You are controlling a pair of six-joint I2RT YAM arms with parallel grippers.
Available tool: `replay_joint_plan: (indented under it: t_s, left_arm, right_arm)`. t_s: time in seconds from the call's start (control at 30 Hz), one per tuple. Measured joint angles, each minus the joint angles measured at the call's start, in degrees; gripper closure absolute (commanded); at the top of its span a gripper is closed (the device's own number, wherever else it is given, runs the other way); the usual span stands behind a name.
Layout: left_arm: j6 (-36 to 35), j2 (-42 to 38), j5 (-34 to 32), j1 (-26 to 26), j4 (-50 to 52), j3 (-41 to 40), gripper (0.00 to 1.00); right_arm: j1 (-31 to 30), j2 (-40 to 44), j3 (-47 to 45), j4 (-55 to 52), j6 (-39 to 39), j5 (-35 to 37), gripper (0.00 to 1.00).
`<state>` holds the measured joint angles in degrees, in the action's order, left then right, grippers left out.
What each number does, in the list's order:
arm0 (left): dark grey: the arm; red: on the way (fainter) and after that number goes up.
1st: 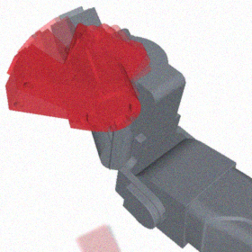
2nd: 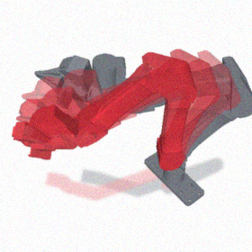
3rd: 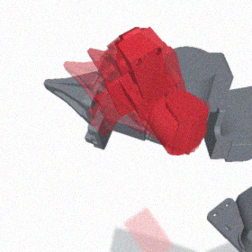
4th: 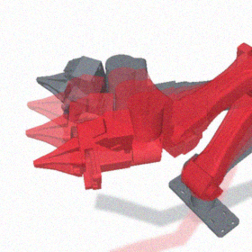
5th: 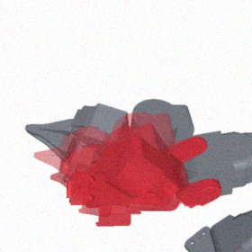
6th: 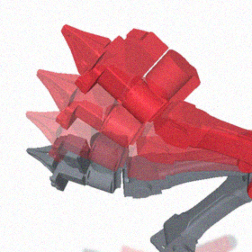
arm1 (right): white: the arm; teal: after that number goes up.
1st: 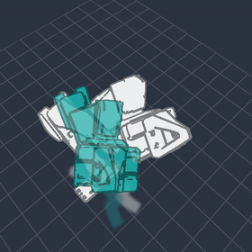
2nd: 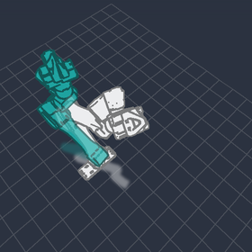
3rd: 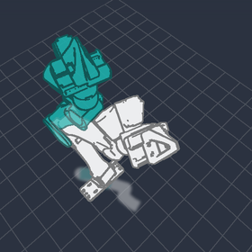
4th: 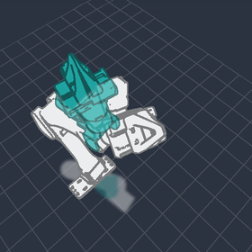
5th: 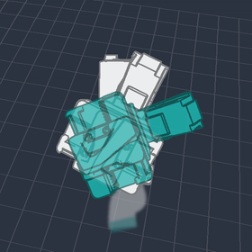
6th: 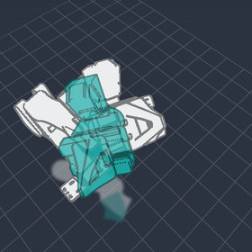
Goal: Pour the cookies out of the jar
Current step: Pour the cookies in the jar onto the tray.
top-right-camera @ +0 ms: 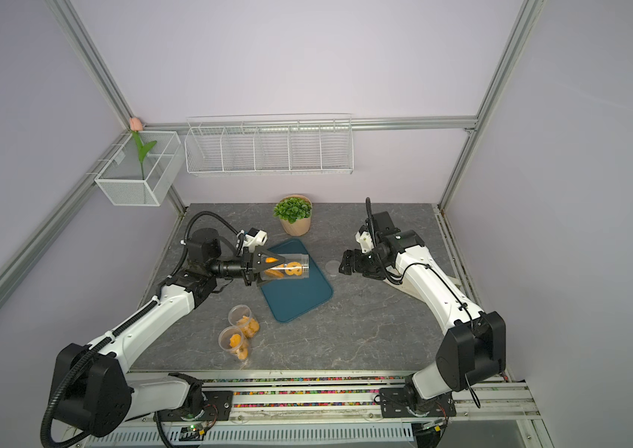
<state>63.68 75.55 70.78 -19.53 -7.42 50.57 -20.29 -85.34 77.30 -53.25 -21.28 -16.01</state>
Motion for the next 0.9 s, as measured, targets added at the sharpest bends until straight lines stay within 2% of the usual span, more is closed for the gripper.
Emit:
replay_joint_plan:
  t_s: [0.23,0.6,0.73,0.9]
  left_arm:
    - [-8.8,6.4,2.1,3.1,4.2,0.4,0.36]
    - [-35.7,17.4,-0.5,3.5,31.3,10.7,0.37]
    - [-41.2,19.9,-1.6,3.5,37.3,12.5,0.37]
    - [-44.5,20.5,-2.2,4.0,40.1,12.9,0.37]
  right_arm:
    - [0.0,2.7,-2.4,-1.2,0.0,-0.2,0.14]
    - [-0.1,3.1,-4.9,-1.4,-0.9,-0.3,0.14]
    - [-0.1,4.0,-5.7,-1.4,-1.0,-0.3,0.14]
    - [-0.1,4.9,-7.2,-1.4,-1.0,-0.3,0.14]
